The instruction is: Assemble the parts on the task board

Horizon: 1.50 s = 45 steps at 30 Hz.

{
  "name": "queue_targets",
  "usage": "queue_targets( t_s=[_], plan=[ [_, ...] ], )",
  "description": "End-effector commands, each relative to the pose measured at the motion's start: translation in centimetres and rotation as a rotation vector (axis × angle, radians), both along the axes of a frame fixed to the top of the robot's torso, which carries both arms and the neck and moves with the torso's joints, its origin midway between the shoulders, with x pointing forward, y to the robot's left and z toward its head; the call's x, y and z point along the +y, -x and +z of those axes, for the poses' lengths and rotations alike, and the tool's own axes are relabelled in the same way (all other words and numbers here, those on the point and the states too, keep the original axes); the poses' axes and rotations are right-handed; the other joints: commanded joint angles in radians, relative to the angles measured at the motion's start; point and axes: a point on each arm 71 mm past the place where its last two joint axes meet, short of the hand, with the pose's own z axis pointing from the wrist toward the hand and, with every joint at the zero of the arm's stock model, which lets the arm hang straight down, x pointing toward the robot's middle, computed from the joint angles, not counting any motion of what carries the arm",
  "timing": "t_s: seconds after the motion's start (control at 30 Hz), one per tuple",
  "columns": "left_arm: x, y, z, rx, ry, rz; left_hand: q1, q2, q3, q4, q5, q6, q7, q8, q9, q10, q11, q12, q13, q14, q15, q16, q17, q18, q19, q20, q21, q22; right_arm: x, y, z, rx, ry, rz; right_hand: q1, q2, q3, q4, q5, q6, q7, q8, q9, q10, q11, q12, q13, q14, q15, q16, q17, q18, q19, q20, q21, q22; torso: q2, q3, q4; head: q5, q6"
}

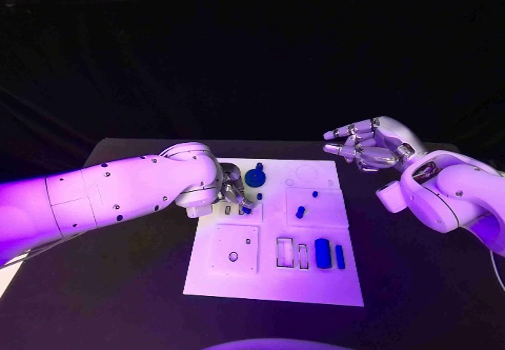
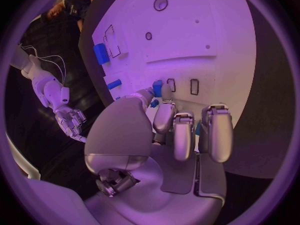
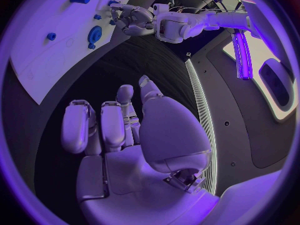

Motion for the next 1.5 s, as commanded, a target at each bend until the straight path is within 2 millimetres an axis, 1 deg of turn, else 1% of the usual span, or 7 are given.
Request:
queue_targets(
  t_s=[0.03,0.13,0.3,0.57,0.87,1.2,1.5],
  plan=[
    [0.4,0.1,-0.3,0.031,-0.047,0.030,0.014,-0.018,0.122,-0.076,0.034,-0.007,0.000,-0.006,0.012,-0.007,0.000,-0.009,-0.004,0.107,-0.004,0.003,0.263,-0.005,0.029,-0.007,-0.004,0.110,0.1,0.0,-0.1,0.002,0.007,0.010,0.008,0.002,-0.004,-0.001,0.003,-0.005,0.002,-0.001,0.001,0.004,-0.002,0.004,0.001,0.027,0.003,-0.003,0.000,0.015,-0.006,0.000,-0.006,0.000,0.000,0.0002,0.0004,0.003,-0.001],
    [0.4,0.1,-0.2,0.021,-0.024,0.036,-0.042,-0.052,0.261,-0.113,0.036,-0.009,0.008,0.008,0.046,-0.001,0.003,-0.017,-0.009,0.107,0.004,0.003,0.263,-0.004,0.026,-0.002,-0.009,0.105,0.1,0.0,-0.1,0.002,0.007,0.011,0.008,0.002,-0.004,-0.001,0.003,-0.005,0.002,-0.001,0.001,0.004,-0.002,0.004,0.001,0.027,0.003,-0.003,0.000,0.015,-0.006,0.000,-0.006,0.000,0.001,0.0005,0.0000,0.003,-0.001],
    [0.6,0.1,0.1,-0.011,0.036,0.059,-0.070,-0.065,0.323,-0.157,0.035,-0.014,0.006,0.016,0.069,0.001,0.006,-0.020,-0.011,0.107,0.003,0.003,0.263,-0.004,0.026,0.000,-0.010,0.105,0.2,0.0,-0.1,0.003,0.007,0.012,0.008,0.002,-0.005,0.000,0.003,-0.004,0.002,0.000,0.001,0.005,-0.002,0.006,0.002,0.027,0.003,-0.003,0.000,0.015,-0.006,0.000,-0.006,-0.001,0.000,0.0001,0.0012,0.003,-0.001],
    [1.5,0.6,0.6,-0.047,0.082,0.088,-0.080,-0.069,0.345,-0.177,0.035,-0.014,0.008,0.018,0.078,0.003,0.007,-0.020,-0.011,0.107,0.003,0.003,0.263,-0.004,0.026,0.000,-0.010,0.106,0.1,0.0,-0.1,-0.004,0.008,0.004,0.008,0.003,-0.005,0.000,0.004,-0.004,0.001,0.000,0.001,0.004,-0.002,0.005,0.000,0.027,0.003,-0.005,-0.001,0.015,-0.006,0.000,-0.006,0.000,0.002,0.0012,0.0005,0.017,-0.001],
    [2.1,1.0,0.4,-0.103,0.075,0.097,-0.082,-0.073,0.354,-0.188,0.034,-0.013,0.008,0.019,0.082,0.008,0.007,-0.013,-0.005,0.107,0.003,0.003,0.263,-0.005,0.030,0.000,-0.006,0.113,-0.1,0.0,-0.1,-0.005,0.009,0.001,0.007,0.005,-0.006,0.002,0.005,-0.004,0.002,0.000,0.001,0.005,-0.002,0.004,-0.001,0.027,0.003,-0.006,-0.002,0.016,-0.006,0.000,-0.008,-0.002,0.003,0.0004,0.0068,0.016,-0.005],
    [2.1,1.2,-0.5,-0.147,0.016,0.072,-0.082,-0.076,0.358,-0.193,0.034,-0.013,0.009,0.019,0.083,0.009,0.007,-0.012,-0.004,0.107,0.004,0.003,0.263,-0.006,0.031,0.000,-0.005,0.115,-0.1,0.0,-0.1,-0.006,0.012,0.003,0.007,0.005,-0.006,0.002,0.005,-0.004,0.002,0.000,0.001,0.005,-0.002,0.004,-0.001,0.027,0.003,-0.006,-0.002,0.016,-0.006,0.000,-0.008,-0.002,0.004,0.0004,0.0040,0.022,-0.003],
    [1.9,1.4,-0.9,-0.130,-0.005,0.043,-0.083,-0.076,0.359,-0.194,0.034,-0.012,0.009,0.019,0.084,0.010,0.007,-0.011,-0.003,0.107,0.004,0.003,0.263,-0.006,0.031,-0.001,-0.005,0.114,0.0,-0.1,-0.1,-0.006,0.012,0.004,0.005,0.007,-0.008,0.005,0.006,-0.003,0.001,0.000,0.002,0.006,-0.002,0.005,-0.002,0.028,0.003,-0.006,-0.002,0.016,-0.006,0.000,-0.008,-0.002,0.003,0.0006,0.0075,0.022,-0.005]
  ],
)
